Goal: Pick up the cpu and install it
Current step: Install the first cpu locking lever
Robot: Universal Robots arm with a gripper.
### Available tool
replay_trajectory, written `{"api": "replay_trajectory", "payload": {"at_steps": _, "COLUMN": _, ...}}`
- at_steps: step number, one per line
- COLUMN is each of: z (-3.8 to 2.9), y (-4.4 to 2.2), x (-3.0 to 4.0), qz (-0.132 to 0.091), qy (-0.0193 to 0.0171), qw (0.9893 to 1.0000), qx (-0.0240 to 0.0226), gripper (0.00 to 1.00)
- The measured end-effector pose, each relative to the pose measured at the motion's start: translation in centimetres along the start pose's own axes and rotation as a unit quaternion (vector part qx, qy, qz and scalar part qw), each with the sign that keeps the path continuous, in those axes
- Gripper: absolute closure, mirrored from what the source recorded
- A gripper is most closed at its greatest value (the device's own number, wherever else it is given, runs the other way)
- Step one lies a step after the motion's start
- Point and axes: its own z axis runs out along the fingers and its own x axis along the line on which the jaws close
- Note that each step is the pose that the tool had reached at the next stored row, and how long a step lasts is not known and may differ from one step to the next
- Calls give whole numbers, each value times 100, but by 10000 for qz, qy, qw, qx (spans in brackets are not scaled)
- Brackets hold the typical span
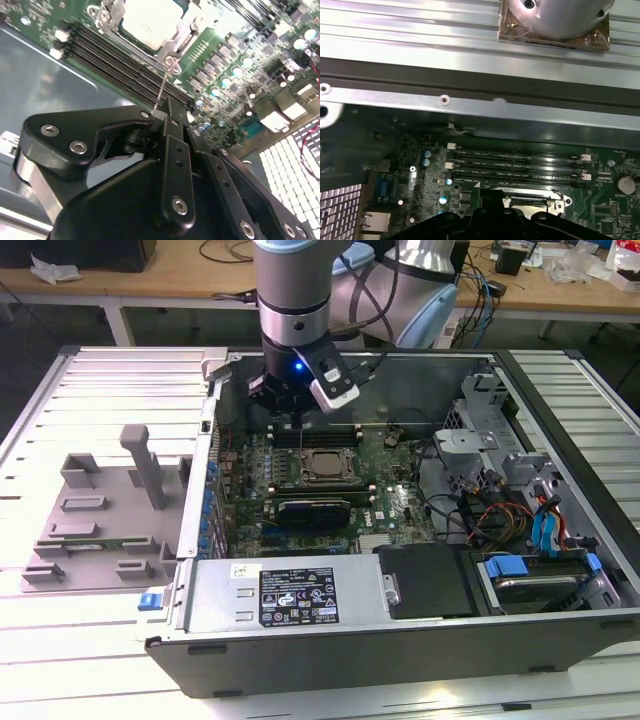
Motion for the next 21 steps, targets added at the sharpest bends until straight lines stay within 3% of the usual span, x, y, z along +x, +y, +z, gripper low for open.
{"api": "replay_trajectory", "payload": {"at_steps": 6, "z": 19, "y": -18, "x": -174, "qz": 55, "qy": 0, "qw": 10000, "qx": 26, "gripper": 89}}
{"api": "replay_trajectory", "payload": {"at_steps": 9, "z": 28, "y": -30, "x": -296, "qz": 96, "qy": 2, "qw": 9999, "qx": 31, "gripper": 89}}
{"api": "replay_trajectory", "payload": {"at_steps": 21, "z": 60, "y": -37, "x": -305, "qz": 175, "qy": -13, "qw": 9998, "qx": 36, "gripper": 89}}
